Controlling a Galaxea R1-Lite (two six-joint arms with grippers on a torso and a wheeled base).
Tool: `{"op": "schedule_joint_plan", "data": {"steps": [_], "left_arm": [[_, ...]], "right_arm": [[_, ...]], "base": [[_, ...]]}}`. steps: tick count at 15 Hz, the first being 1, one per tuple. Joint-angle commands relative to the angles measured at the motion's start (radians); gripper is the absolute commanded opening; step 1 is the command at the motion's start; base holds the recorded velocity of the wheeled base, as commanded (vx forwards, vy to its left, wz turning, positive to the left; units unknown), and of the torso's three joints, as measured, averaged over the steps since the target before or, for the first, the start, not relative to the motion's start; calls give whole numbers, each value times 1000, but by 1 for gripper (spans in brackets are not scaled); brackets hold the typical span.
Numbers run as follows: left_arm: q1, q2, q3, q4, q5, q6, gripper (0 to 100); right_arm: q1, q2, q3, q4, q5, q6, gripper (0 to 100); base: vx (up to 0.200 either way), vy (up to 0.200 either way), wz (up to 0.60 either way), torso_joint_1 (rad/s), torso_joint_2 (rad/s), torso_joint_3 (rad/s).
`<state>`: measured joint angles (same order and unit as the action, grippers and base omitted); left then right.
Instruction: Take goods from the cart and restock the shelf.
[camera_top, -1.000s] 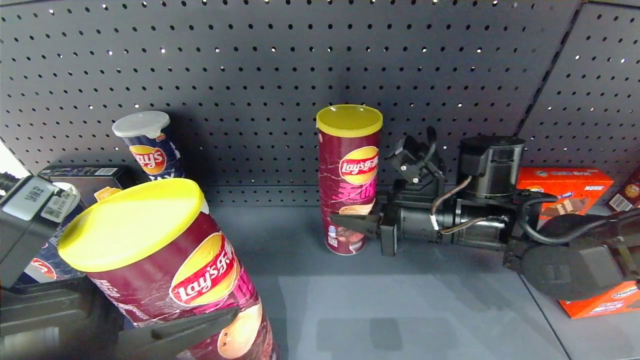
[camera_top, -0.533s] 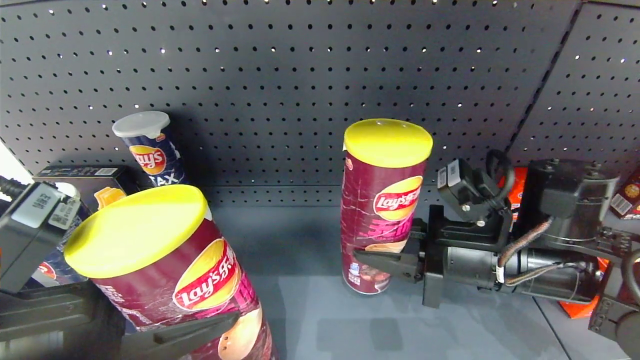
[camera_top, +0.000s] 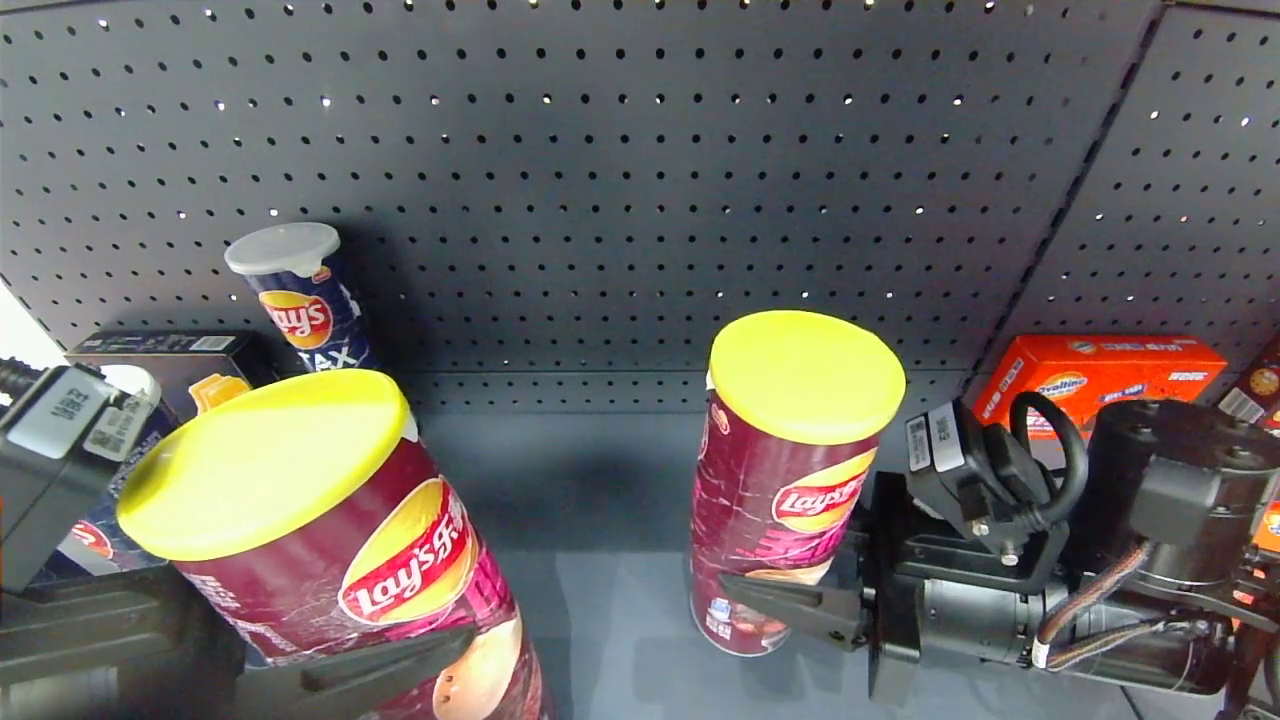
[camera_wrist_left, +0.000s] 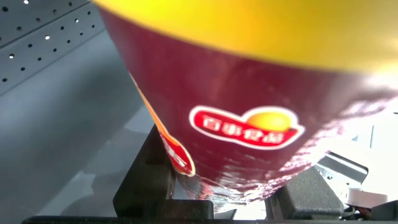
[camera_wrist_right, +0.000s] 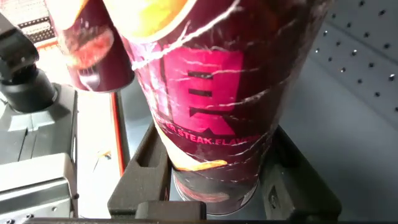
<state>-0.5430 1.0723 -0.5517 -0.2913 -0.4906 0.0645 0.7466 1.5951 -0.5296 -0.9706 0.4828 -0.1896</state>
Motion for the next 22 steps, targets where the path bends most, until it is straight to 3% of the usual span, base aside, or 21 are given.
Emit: {"op": "schedule_joint_plan", "data": {"steps": [1,16,17,22], "left_arm": [[3,1,1,0,0,0,0],[6,5,21,0,1,-2,0],[6,5,26,0,1,-2,0],[6,0,36,0,1,-2,0]], "right_arm": [[8,29,26,-19,0,1,0],[28,109,91,-148,0,10,0],[28,109,95,-149,0,10,100],[28,80,118,-151,-1,9,100]], "base": [[0,0,0,0,0,0],[0,0,0,0,0,0],[0,0,0,0,0,0],[0,0,0,0,0,0]]}}
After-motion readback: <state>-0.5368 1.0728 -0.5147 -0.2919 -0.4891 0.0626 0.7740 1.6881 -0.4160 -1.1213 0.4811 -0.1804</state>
